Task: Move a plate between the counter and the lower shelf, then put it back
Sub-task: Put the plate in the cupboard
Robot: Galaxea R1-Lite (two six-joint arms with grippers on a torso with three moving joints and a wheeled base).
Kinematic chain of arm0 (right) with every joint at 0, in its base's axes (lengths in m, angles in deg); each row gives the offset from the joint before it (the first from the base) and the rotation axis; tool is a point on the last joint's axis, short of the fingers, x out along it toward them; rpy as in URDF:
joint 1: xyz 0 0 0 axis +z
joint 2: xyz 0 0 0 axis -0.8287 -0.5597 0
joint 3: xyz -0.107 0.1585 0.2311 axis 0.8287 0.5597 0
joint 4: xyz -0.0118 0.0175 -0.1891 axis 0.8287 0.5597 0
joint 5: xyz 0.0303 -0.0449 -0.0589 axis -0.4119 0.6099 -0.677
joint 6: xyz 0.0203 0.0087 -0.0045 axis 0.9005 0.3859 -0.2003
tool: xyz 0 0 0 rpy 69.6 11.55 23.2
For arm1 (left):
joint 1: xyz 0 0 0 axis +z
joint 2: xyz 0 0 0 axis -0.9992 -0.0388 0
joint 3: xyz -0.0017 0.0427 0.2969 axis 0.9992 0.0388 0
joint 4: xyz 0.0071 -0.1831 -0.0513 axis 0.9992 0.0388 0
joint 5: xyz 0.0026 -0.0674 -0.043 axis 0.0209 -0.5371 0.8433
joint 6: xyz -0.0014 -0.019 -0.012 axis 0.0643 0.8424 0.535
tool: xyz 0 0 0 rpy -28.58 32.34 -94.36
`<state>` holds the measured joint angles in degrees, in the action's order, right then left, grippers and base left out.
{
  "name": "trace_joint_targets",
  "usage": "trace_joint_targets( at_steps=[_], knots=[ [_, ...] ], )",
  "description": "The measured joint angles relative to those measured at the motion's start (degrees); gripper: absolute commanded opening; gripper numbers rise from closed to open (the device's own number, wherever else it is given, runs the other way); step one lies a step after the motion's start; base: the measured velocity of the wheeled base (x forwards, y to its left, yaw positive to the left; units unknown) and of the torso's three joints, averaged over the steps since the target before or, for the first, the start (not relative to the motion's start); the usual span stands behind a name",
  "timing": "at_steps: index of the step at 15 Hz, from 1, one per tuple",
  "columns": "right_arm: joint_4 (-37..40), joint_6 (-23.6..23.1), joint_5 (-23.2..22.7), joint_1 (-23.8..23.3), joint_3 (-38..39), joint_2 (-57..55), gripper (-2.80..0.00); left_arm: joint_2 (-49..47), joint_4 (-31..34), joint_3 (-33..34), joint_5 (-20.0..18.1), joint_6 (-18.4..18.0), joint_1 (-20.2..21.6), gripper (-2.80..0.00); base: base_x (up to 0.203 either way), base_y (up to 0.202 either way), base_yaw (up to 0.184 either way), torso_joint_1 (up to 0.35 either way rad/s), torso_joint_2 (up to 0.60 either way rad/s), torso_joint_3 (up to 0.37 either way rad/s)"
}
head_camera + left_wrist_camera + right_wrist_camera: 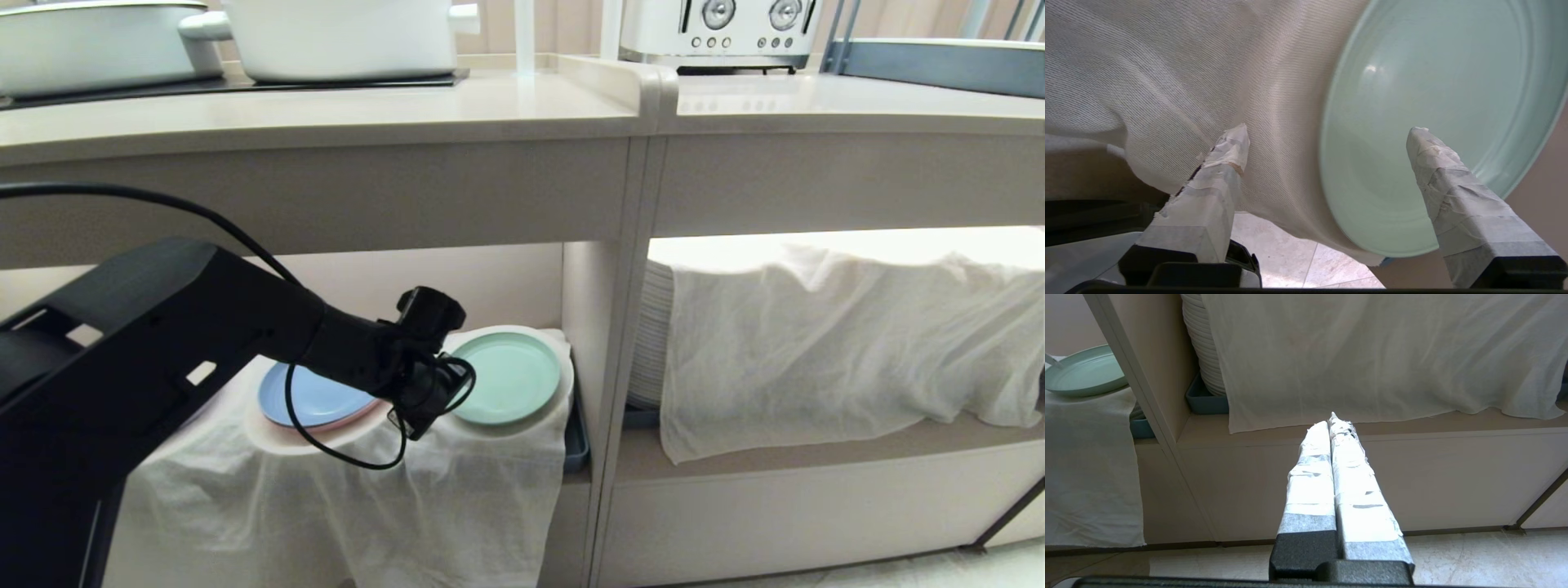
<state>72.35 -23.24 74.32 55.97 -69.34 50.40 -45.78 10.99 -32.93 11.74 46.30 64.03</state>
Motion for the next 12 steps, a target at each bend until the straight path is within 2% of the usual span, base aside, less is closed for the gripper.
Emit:
trace_joint_targets(
  at_steps=[7,12],
  knots=[
    [0.0,0.0,0.0,0.0,0.0,0.0,-2.80,2.0,0.1,1.1,0.0,-0.6,-0.2,0.00,0.000,0.000,0.000,0.000,0.00,0.000],
    [0.0,0.0,0.0,0.0,0.0,0.0,-2.80,6.1,0.0,7.2,-0.1,-0.9,-1.0,0.00,0.000,0.000,0.000,0.000,0.00,0.000]
  ],
)
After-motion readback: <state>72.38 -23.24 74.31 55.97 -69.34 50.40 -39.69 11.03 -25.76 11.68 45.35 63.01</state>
